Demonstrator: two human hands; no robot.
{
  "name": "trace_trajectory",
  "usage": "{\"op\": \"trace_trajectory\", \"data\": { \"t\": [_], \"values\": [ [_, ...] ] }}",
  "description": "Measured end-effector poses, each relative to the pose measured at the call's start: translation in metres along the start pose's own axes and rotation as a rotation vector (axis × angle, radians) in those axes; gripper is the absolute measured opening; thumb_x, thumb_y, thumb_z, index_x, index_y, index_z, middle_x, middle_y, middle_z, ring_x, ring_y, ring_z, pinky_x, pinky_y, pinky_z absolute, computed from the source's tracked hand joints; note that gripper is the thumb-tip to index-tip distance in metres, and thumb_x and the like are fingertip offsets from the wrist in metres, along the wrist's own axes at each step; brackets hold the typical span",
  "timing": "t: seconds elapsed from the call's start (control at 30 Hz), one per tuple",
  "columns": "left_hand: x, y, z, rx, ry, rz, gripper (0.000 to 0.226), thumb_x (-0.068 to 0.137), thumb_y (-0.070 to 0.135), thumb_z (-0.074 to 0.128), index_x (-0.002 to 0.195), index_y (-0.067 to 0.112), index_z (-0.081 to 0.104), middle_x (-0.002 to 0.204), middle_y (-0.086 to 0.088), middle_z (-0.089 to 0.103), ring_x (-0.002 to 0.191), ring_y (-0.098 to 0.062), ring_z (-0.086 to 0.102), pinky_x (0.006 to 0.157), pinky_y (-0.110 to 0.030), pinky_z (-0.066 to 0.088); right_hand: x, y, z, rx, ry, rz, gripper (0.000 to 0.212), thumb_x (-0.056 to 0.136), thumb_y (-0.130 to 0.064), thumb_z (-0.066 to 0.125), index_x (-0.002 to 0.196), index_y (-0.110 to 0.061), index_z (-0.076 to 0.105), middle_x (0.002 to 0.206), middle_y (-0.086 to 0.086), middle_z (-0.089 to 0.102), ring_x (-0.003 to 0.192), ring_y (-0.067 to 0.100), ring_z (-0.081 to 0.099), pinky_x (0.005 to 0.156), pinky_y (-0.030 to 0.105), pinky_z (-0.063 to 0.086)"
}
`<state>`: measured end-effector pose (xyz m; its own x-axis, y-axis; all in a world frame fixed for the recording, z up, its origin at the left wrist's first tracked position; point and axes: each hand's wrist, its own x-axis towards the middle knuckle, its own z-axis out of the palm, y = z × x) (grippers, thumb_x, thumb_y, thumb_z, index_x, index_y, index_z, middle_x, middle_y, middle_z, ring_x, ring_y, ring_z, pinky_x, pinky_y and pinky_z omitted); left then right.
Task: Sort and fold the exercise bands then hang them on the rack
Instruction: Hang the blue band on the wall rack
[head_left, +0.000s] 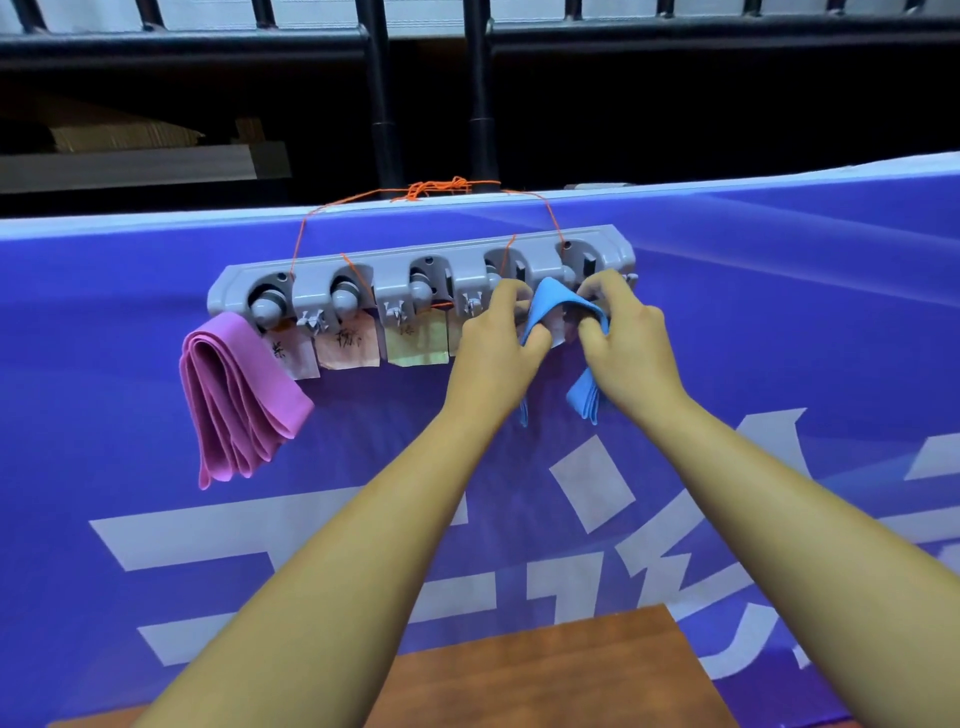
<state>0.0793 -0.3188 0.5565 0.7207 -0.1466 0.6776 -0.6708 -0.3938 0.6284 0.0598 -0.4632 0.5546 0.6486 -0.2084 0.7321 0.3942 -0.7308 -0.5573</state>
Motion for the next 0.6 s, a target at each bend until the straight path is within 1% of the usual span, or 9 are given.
{"op": "trace_trajectory", "data": {
  "t": [0.07, 0.1, 0.17, 0.23, 0.3, 0.37, 0.43, 0.5, 0.6],
  "values": [
    [0.000, 0.003, 0.000, -0.018, 0.013, 0.003, 0.023, 0.086, 0.016, 0.056, 0.109, 0.021, 0.055, 0.104, 0.003, 0.070, 0.089, -0.008, 0.067, 0.078, -0.021, 0.053, -0.001, 0.001, 0.001, 0.004, 0.013, 0.002, 0.021, 0.085, -0.008, 0.047, 0.099, -0.021, 0.054, 0.079, 0.006, 0.065, 0.070, 0.030, 0.056, 0.062, 0.046, 0.050],
    [0.000, 0.004, 0.001, -0.017, 0.030, 0.018, 0.022, 0.087, 0.015, 0.055, 0.108, 0.021, 0.057, 0.101, 0.004, 0.070, 0.088, -0.007, 0.066, 0.076, -0.018, 0.052, -0.001, 0.001, 0.000, 0.020, 0.018, 0.004, 0.020, 0.085, -0.007, 0.048, 0.099, -0.020, 0.056, 0.081, 0.003, 0.066, 0.072, 0.028, 0.057, 0.063, 0.043, 0.050],
    [0.000, 0.003, 0.002, -0.014, 0.043, 0.055, 0.024, 0.086, 0.017, 0.054, 0.108, 0.022, 0.060, 0.097, 0.003, 0.070, 0.090, -0.008, 0.066, 0.077, -0.023, 0.053, -0.003, 0.001, -0.001, 0.064, 0.015, -0.001, 0.020, 0.086, -0.006, 0.053, 0.099, -0.018, 0.061, 0.086, -0.002, 0.068, 0.080, 0.022, 0.061, 0.071, 0.035, 0.050],
    [-0.002, 0.000, 0.003, -0.044, 0.012, 0.057, 0.026, 0.085, 0.019, 0.057, 0.110, 0.026, 0.060, 0.097, 0.005, 0.070, 0.091, -0.007, 0.066, 0.079, -0.028, 0.055, -0.005, 0.001, -0.002, 0.094, -0.006, -0.034, 0.019, 0.086, -0.009, 0.057, 0.101, -0.017, 0.067, 0.092, -0.005, 0.069, 0.087, 0.014, 0.062, 0.076, 0.027, 0.050],
    [-0.005, -0.003, 0.005, -0.114, -0.041, 0.029, 0.032, 0.086, 0.021, 0.060, 0.116, 0.030, 0.055, 0.104, 0.009, 0.069, 0.097, -0.004, 0.065, 0.083, -0.029, 0.055, -0.008, 0.000, -0.002, 0.110, -0.027, -0.066, 0.020, 0.087, -0.013, 0.060, 0.104, -0.017, 0.069, 0.097, -0.006, 0.071, 0.088, 0.009, 0.063, 0.080, 0.024, 0.051],
    [-0.009, -0.007, 0.006, -0.167, -0.105, 0.012, 0.040, 0.087, 0.020, 0.061, 0.122, 0.034, 0.049, 0.111, 0.008, 0.068, 0.106, -0.005, 0.064, 0.091, -0.032, 0.054, -0.012, 0.003, -0.003, 0.132, -0.032, -0.063, 0.022, 0.090, -0.013, 0.058, 0.108, -0.018, 0.069, 0.098, -0.008, 0.071, 0.088, 0.006, 0.064, 0.081, 0.022, 0.052],
    [-0.010, -0.009, 0.006, -0.210, -0.135, -0.004, 0.043, 0.088, 0.018, 0.061, 0.125, 0.035, 0.047, 0.114, 0.005, 0.068, 0.107, -0.009, 0.065, 0.093, -0.036, 0.054, -0.015, 0.009, -0.003, 0.127, -0.002, -0.049, 0.023, 0.092, -0.014, 0.056, 0.111, -0.018, 0.068, 0.096, -0.008, 0.072, 0.087, 0.009, 0.066, 0.081, 0.029, 0.054],
    [-0.010, -0.009, 0.007, -0.260, -0.125, -0.011, 0.042, 0.089, 0.016, 0.062, 0.125, 0.032, 0.047, 0.113, 0.003, 0.067, 0.105, -0.010, 0.065, 0.093, -0.037, 0.054, -0.018, 0.016, -0.001, 0.107, 0.018, -0.058, 0.022, 0.094, -0.016, 0.056, 0.112, -0.019, 0.068, 0.095, -0.004, 0.073, 0.086, 0.015, 0.067, 0.079, 0.038, 0.054],
    [-0.009, -0.007, 0.011, -0.277, -0.115, 0.002, 0.040, 0.091, 0.017, 0.061, 0.125, 0.030, 0.047, 0.112, 0.001, 0.068, 0.104, -0.012, 0.065, 0.093, -0.036, 0.054, -0.023, 0.019, 0.002, 0.060, 0.026, -0.088, 0.023, 0.096, -0.021, 0.054, 0.115, -0.019, 0.067, 0.094, -0.002, 0.074, 0.085, 0.021, 0.068, 0.075, 0.043, 0.054]
  ]
}}
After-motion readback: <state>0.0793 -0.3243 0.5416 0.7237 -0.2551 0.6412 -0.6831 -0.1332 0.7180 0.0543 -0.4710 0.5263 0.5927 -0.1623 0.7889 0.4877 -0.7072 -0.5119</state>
